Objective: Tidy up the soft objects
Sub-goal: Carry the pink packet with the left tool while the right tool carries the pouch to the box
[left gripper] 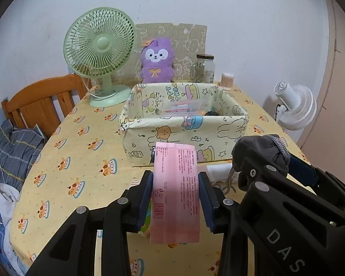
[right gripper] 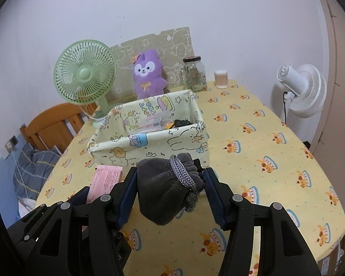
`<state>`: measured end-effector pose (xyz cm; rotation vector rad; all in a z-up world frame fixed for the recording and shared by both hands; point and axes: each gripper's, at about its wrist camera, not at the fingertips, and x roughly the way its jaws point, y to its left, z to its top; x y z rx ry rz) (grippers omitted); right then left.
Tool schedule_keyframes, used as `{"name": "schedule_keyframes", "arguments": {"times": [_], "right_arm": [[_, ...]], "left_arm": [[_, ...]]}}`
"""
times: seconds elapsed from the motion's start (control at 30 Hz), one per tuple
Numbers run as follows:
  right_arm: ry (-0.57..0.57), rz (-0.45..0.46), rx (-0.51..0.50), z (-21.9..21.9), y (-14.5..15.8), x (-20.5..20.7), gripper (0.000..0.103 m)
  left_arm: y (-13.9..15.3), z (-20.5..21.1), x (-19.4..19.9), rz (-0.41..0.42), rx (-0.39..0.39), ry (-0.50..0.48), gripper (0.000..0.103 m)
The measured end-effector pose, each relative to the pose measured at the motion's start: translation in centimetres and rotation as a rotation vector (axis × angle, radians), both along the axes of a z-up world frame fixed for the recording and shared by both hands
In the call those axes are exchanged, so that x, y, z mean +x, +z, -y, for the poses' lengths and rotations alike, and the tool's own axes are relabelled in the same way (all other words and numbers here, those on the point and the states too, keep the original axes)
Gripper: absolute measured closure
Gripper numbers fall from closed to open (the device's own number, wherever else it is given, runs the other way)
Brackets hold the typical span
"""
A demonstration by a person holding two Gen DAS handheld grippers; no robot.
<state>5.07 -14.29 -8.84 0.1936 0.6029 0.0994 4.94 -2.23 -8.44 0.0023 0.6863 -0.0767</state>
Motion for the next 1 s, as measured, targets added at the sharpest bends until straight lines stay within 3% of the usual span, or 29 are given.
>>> {"name": "schedule_keyframes", "arguments": {"times": [1.0], "right_arm": [[-0.005, 0.131, -0.018, -0.1, 7.4, -4.1, 0.043]], "left_arm": [[7.2, -0.2, -3.2, 0.161, 0.001, -0.020, 0.062]]}}
